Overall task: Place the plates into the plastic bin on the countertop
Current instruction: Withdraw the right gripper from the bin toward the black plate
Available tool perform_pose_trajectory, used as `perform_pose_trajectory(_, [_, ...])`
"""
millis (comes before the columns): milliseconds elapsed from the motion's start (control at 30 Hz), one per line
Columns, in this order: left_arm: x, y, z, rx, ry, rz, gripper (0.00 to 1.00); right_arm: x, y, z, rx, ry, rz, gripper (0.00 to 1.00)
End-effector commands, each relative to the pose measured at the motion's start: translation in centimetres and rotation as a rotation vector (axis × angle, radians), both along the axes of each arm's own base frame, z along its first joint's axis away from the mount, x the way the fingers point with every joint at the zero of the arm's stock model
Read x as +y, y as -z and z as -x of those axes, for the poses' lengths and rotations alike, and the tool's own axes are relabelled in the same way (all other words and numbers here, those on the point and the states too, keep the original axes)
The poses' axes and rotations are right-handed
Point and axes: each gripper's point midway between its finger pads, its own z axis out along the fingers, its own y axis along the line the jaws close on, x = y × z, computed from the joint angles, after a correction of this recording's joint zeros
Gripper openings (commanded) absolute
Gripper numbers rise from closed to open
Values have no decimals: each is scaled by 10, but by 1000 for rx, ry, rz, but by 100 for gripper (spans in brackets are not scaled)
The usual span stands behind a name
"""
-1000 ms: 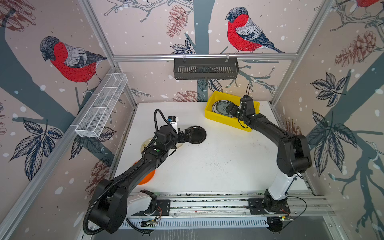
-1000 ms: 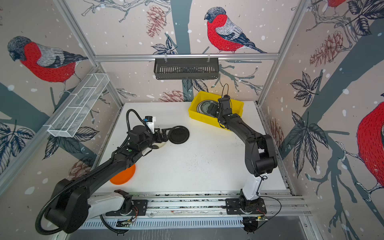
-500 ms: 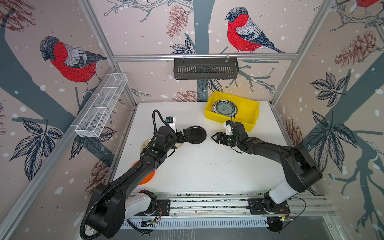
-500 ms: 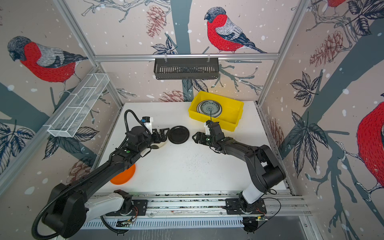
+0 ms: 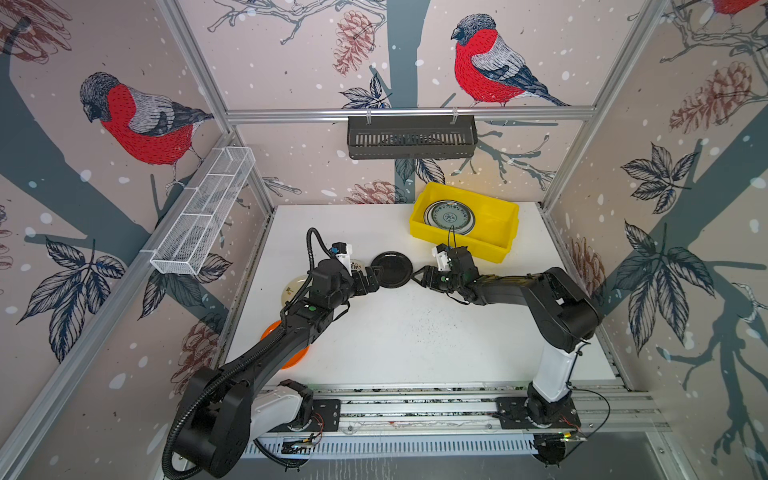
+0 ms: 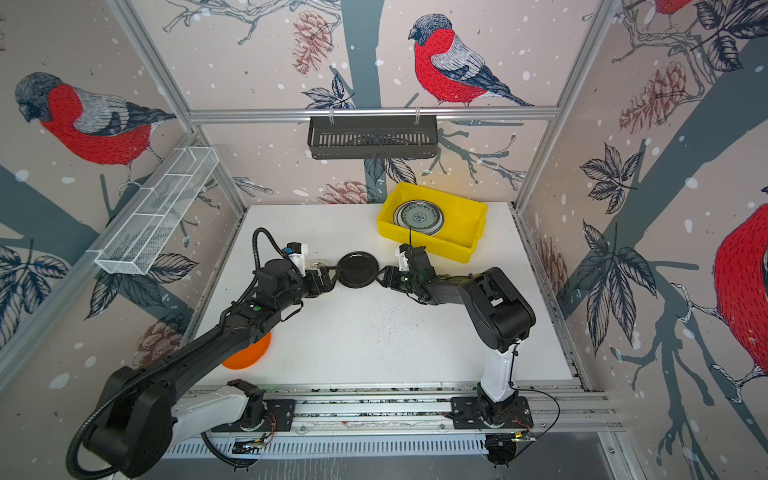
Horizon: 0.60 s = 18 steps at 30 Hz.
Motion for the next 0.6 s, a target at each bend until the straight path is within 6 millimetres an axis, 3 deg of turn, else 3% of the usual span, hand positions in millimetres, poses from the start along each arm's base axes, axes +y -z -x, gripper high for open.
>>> perform_pose_trajectory(0, [-3, -3, 2, 7, 18, 52, 98, 10, -6, -11, -25, -3, -50, 56])
perform_pose_trajectory(567, [-4, 15, 1, 66, 28, 63, 98, 14, 34, -41, 9, 49, 61, 39])
